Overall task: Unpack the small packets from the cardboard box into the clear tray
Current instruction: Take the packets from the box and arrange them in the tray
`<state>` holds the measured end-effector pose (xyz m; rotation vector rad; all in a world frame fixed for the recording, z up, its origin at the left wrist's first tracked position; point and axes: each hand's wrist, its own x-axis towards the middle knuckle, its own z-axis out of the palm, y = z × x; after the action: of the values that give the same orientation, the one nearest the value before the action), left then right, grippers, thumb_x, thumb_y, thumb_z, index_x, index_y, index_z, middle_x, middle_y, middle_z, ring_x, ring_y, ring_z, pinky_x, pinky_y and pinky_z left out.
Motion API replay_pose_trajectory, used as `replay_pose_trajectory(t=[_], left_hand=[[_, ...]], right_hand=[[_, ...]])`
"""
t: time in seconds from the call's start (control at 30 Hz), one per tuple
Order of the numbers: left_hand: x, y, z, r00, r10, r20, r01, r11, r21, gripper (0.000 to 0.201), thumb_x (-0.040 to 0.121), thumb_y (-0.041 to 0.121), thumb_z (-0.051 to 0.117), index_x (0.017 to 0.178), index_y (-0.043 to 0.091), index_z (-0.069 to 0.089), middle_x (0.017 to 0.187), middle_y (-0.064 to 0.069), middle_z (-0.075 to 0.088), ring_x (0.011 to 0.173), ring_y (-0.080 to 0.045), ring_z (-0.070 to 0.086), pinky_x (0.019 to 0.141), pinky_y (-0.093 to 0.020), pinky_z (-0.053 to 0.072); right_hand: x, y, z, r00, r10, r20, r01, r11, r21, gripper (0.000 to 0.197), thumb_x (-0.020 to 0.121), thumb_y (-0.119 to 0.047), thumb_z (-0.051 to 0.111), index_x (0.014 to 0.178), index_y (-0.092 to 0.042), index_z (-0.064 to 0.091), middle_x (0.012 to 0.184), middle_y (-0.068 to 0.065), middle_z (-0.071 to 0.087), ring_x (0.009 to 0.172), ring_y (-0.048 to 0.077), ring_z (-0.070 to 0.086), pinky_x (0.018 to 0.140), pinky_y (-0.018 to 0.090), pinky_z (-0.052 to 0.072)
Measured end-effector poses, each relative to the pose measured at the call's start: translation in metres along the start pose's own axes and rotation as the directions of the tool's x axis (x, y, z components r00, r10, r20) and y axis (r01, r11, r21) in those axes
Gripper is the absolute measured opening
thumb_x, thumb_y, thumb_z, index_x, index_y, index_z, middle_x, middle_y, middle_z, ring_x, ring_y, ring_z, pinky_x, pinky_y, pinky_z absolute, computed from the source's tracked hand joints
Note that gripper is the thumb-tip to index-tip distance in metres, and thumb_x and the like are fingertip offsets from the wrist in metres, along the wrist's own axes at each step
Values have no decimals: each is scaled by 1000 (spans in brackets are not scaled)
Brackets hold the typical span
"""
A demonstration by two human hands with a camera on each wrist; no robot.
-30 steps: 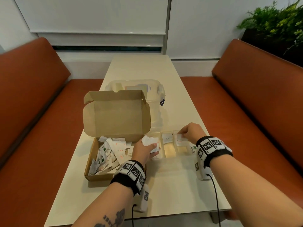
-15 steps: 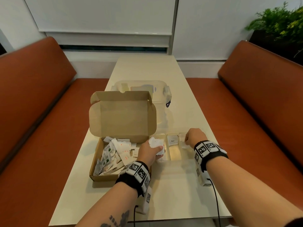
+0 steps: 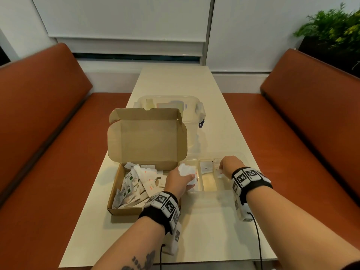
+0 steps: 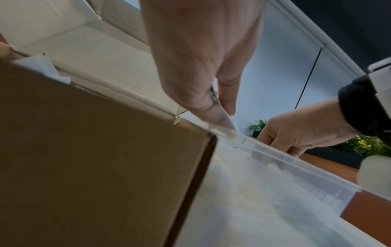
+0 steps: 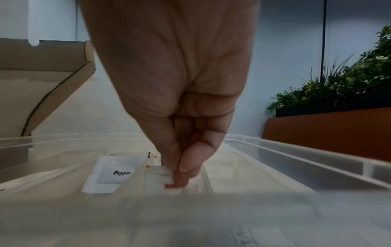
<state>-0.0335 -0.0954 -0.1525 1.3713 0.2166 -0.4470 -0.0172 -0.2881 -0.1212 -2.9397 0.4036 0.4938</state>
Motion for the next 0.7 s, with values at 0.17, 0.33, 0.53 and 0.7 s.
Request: replay_pose_trajectory(t=[0.17,0.33,0.53,0.7], left_hand=[[0,1,0,1000,-7,6,7,1000,4,48,85,-5,64,130,6,51,119,-19,61,106,-34,64,73,-31,58],[0,4,-1,1000,-29,10,29,999,-20,56,80,-9,68,130,9,51,107,-9,61,100,-28,62,71,-32,59],[-3,10,3,1000,11,-27,-13,996,-90,66,76,-6,74,134,8,47,118,-13,60,101,-25,63,60,-24,58],[-5,14,3,998,0,-62,-11,985,-174,34,87,8,67,119,9,55,103,-11,65,92,-24,67,58,-25,59]], right_hand=[[-7,4,3,999,-26,-28,26,999,18,27,93,-3,44,118,-7,54,119,11,58,108,26,57,87,29,46],[-16,-8,-10,975,-84,-208,130,967,218,13,91,-12,50,94,-14,61,96,4,65,84,19,58,70,25,43],[-37,-40,-21,948,-316,-31,268,745,611,11,81,-19,71,89,-16,64,77,-2,66,56,7,56,45,14,43],[-41,-46,-15,949,-314,-34,264,730,631,38,73,-7,77,104,-14,57,95,2,57,66,11,57,48,16,50]])
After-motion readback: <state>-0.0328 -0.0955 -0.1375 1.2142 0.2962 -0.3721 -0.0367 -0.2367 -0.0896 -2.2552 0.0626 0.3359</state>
